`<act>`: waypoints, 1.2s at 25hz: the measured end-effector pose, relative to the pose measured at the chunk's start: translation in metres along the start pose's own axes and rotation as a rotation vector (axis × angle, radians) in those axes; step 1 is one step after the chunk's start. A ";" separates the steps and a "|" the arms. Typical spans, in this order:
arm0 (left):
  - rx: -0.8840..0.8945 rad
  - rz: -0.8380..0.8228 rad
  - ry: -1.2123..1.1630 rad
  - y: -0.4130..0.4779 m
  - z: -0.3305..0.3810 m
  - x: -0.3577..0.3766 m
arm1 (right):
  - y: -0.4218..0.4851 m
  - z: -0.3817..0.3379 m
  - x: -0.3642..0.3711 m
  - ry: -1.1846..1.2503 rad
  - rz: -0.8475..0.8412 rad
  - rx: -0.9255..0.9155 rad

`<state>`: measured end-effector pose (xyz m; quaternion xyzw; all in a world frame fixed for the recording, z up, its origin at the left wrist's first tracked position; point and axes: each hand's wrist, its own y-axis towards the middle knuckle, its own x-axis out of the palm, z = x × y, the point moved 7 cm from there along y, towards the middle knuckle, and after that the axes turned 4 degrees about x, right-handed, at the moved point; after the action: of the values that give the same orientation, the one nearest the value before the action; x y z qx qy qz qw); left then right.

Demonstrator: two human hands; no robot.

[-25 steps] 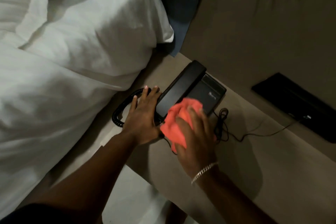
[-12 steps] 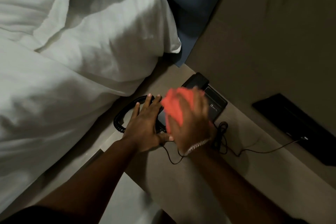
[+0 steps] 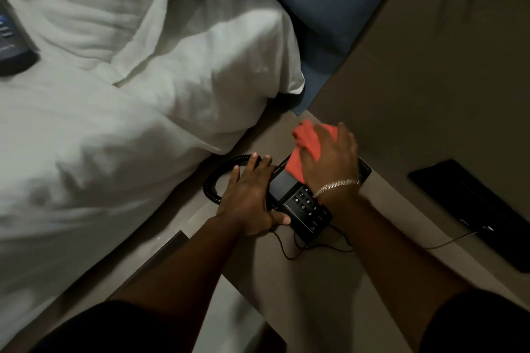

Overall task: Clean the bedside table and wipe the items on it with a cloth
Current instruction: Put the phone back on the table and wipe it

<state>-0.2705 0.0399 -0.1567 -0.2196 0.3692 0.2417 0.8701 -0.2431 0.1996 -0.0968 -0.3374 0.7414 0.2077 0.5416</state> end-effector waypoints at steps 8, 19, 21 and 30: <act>-0.089 0.125 -0.266 -0.075 0.001 -0.070 | -0.080 -0.041 -0.010 0.058 -0.149 -0.203; -0.461 1.189 -0.443 -0.141 -0.099 -0.326 | -0.128 -0.239 -0.091 0.495 0.005 -0.317; -0.600 1.111 -0.439 -0.123 -0.119 -0.338 | -0.131 -0.258 -0.093 0.503 0.035 -0.337; -0.557 0.812 -0.959 -0.121 -0.115 -0.320 | -0.140 -0.271 -0.116 0.603 0.131 -0.383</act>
<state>-0.4568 -0.2028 0.0347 -0.1479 -0.0796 0.7051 0.6889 -0.2998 -0.0465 0.1089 -0.4305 0.8355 0.2682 0.2112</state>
